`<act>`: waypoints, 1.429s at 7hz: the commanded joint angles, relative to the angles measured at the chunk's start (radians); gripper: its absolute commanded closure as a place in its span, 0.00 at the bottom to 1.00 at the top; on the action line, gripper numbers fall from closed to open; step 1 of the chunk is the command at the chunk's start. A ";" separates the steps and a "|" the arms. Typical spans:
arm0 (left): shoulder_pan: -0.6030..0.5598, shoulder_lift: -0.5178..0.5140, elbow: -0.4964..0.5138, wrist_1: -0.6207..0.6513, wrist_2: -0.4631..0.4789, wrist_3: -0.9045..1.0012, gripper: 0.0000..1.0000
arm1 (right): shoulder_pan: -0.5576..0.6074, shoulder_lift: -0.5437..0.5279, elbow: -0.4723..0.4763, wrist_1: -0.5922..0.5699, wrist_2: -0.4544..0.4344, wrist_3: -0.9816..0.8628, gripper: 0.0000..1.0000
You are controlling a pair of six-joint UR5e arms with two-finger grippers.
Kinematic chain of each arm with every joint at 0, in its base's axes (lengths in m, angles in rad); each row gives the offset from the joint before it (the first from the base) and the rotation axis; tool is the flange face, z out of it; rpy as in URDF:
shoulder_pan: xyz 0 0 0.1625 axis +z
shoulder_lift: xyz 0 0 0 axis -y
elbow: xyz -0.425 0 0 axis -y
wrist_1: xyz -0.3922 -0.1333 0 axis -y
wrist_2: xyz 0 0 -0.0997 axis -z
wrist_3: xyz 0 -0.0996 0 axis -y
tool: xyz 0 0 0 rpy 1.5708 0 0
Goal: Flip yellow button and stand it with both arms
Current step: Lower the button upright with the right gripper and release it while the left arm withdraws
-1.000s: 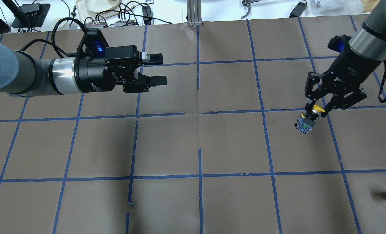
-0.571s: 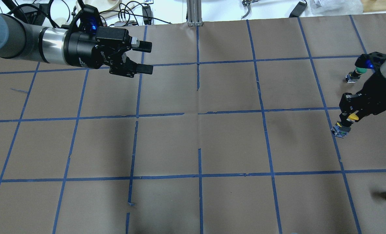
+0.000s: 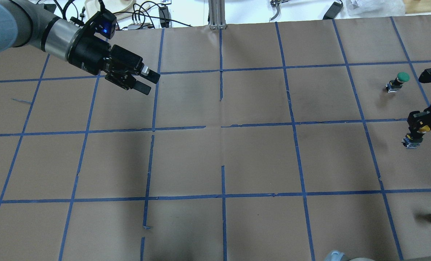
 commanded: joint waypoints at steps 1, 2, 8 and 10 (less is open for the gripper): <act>-0.006 0.002 0.001 0.170 0.247 -0.078 0.01 | -0.071 -0.004 0.106 -0.166 0.038 -0.093 0.95; -0.009 0.006 0.001 0.235 0.343 -0.088 0.01 | -0.085 0.006 0.111 -0.194 0.040 -0.094 0.95; -0.089 0.054 0.001 0.448 0.585 -0.414 0.00 | -0.092 0.022 0.141 -0.224 0.031 -0.103 0.08; -0.089 0.066 0.004 0.579 0.684 -0.496 0.00 | -0.090 -0.019 0.066 0.037 0.023 -0.095 0.01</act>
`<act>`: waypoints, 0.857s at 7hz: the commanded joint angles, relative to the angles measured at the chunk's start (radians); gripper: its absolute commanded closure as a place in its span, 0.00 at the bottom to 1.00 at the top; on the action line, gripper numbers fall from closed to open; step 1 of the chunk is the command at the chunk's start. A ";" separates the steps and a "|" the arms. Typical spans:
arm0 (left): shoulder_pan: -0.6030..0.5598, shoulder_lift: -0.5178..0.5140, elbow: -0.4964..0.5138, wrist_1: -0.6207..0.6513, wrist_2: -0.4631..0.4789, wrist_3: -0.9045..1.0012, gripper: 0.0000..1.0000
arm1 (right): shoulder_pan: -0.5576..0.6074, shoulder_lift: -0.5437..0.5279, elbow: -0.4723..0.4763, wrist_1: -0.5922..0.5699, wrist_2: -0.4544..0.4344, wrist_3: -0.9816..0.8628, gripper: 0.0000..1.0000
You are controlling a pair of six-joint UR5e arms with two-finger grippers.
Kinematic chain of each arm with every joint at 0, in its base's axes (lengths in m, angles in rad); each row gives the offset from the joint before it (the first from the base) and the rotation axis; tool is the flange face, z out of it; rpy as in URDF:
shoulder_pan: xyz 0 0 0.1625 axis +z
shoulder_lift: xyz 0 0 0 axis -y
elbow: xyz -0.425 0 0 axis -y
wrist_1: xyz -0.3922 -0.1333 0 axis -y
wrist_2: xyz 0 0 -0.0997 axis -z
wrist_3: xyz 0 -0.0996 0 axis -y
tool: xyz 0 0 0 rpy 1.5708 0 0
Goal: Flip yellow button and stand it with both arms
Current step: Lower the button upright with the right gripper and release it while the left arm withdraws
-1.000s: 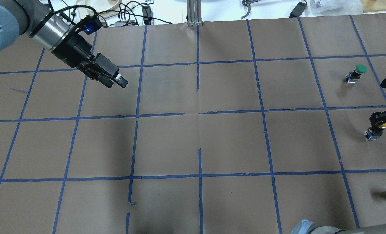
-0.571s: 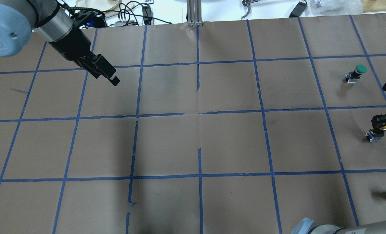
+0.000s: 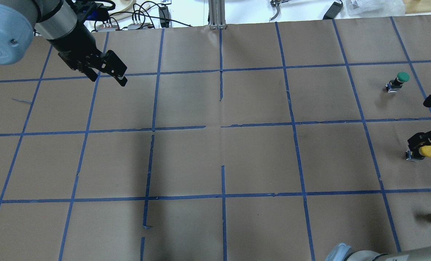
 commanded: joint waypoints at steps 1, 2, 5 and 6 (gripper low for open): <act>-0.013 0.015 0.001 0.107 0.048 -0.043 0.00 | 0.019 -0.073 -0.141 0.370 0.004 0.008 0.01; -0.037 0.038 -0.001 0.099 0.057 -0.045 0.00 | 0.046 -0.091 -0.220 0.506 0.010 0.019 0.01; -0.132 0.104 0.004 -0.032 0.060 -0.160 0.00 | 0.311 -0.110 -0.503 0.731 0.004 0.222 0.01; -0.131 0.164 -0.019 -0.077 0.062 -0.160 0.00 | 0.417 -0.119 -0.557 0.772 0.003 0.310 0.01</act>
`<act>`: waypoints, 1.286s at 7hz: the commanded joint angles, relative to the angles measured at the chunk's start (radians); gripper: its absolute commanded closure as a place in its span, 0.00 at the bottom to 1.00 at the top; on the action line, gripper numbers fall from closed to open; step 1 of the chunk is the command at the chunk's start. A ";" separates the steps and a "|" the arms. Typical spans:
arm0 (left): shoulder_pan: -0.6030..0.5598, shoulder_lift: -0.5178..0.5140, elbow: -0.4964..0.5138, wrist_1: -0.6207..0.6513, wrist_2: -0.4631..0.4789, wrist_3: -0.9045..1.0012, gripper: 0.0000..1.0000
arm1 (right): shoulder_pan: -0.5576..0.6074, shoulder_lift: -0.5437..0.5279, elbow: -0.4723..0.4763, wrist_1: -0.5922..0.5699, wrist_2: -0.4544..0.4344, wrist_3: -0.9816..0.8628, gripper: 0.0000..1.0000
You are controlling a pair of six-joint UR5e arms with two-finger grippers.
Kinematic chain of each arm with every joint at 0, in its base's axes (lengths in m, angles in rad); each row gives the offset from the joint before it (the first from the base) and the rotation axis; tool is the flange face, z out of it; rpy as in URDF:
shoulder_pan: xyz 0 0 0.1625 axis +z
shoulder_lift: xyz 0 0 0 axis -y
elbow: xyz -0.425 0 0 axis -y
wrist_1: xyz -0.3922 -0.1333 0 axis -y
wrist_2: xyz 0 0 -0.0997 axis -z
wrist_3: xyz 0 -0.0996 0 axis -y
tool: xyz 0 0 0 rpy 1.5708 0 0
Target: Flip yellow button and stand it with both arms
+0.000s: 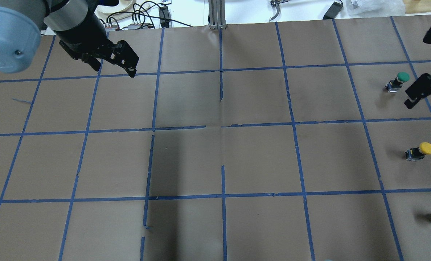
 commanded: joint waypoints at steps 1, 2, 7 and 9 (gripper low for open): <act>-0.011 0.074 -0.018 -0.070 0.003 -0.010 0.00 | 0.234 -0.012 -0.132 0.062 -0.003 0.207 0.01; -0.007 0.068 -0.015 -0.073 0.004 -0.010 0.00 | 0.336 -0.026 -0.148 0.091 -0.001 0.309 0.01; 0.045 0.084 -0.020 -0.105 0.010 -0.126 0.00 | 0.460 -0.106 -0.116 0.110 0.054 0.530 0.01; 0.066 0.086 -0.017 -0.110 0.014 -0.163 0.00 | 0.460 -0.104 -0.115 0.110 0.055 0.530 0.01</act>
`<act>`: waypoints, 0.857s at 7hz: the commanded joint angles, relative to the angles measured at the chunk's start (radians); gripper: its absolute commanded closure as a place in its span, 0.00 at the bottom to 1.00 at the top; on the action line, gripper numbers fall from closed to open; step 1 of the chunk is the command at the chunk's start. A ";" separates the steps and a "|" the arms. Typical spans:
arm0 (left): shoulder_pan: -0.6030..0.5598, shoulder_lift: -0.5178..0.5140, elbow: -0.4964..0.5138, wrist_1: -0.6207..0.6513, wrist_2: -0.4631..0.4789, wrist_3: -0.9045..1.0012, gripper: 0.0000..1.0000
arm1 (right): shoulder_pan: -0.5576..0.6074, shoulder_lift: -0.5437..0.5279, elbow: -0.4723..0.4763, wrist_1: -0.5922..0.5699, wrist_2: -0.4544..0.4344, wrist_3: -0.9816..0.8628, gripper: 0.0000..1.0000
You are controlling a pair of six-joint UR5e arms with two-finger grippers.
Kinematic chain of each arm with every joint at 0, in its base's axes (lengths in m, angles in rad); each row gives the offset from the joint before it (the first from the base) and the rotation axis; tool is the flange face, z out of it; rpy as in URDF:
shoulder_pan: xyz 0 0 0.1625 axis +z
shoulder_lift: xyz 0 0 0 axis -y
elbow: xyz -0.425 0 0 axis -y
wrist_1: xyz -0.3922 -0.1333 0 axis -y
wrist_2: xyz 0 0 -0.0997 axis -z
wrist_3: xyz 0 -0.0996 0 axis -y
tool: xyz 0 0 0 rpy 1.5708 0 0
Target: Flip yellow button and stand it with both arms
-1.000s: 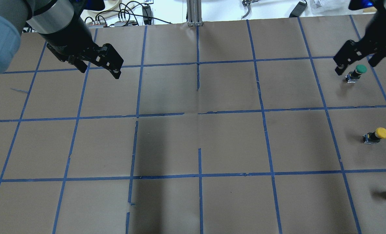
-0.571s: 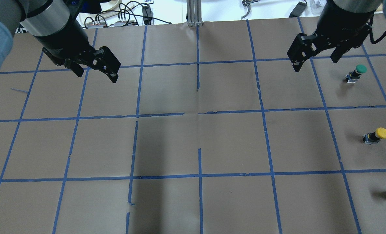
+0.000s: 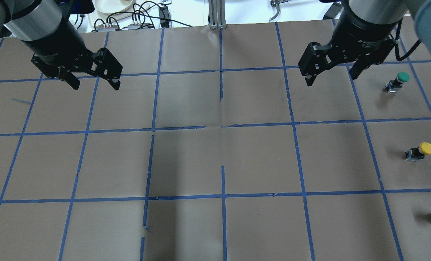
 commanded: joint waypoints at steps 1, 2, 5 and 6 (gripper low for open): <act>0.003 -0.009 0.019 0.001 0.041 -0.066 0.00 | 0.001 0.000 0.001 0.000 0.000 0.001 0.01; 0.000 -0.018 0.008 0.002 0.063 -0.068 0.00 | 0.003 0.000 0.001 0.000 0.000 0.001 0.01; -0.015 -0.014 0.013 0.001 0.064 -0.072 0.00 | 0.001 0.000 0.001 0.000 0.000 0.001 0.01; -0.015 -0.020 0.025 0.002 0.055 -0.074 0.00 | 0.003 0.000 0.001 0.000 0.000 0.001 0.01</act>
